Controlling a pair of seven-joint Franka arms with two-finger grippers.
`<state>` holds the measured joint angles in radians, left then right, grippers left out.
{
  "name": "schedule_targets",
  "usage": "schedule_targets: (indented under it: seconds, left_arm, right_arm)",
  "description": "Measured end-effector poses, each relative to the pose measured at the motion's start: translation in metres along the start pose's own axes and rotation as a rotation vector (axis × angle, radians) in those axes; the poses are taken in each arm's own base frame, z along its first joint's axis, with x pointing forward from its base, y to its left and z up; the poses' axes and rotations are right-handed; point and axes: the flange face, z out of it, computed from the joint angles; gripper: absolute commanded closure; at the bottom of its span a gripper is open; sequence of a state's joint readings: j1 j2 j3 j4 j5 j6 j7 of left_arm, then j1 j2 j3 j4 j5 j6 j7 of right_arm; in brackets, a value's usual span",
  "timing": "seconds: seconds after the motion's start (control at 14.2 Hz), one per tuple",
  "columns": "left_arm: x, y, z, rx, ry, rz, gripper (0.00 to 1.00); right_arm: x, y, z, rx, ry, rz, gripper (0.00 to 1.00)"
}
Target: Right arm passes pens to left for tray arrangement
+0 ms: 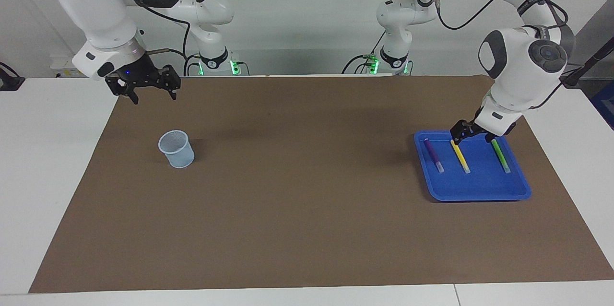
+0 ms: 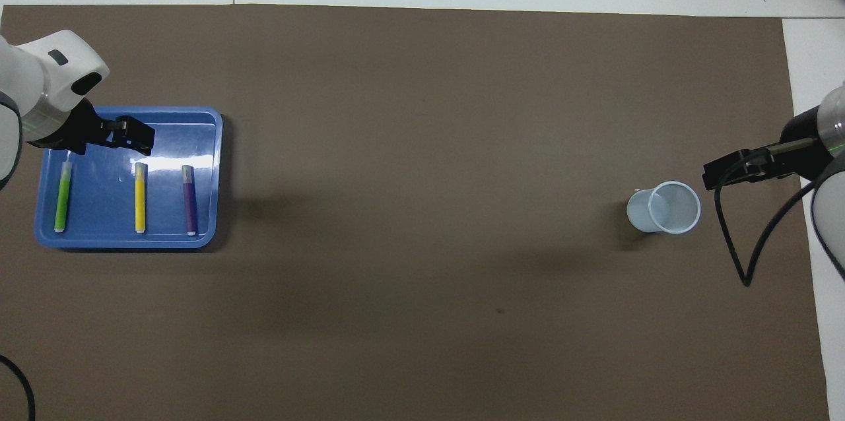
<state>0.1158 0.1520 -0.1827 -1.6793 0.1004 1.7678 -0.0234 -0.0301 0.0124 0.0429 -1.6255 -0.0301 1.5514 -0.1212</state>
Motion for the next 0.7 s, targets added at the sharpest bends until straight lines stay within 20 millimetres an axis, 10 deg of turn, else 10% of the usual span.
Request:
schedule_targets:
  seconds: [0.7]
  left_arm:
    - [-0.053,0.012,-0.084,-0.002,-0.001,0.001,0.0]
  right_arm:
    - [0.0,0.0,0.0,0.0,0.0,0.0,0.0]
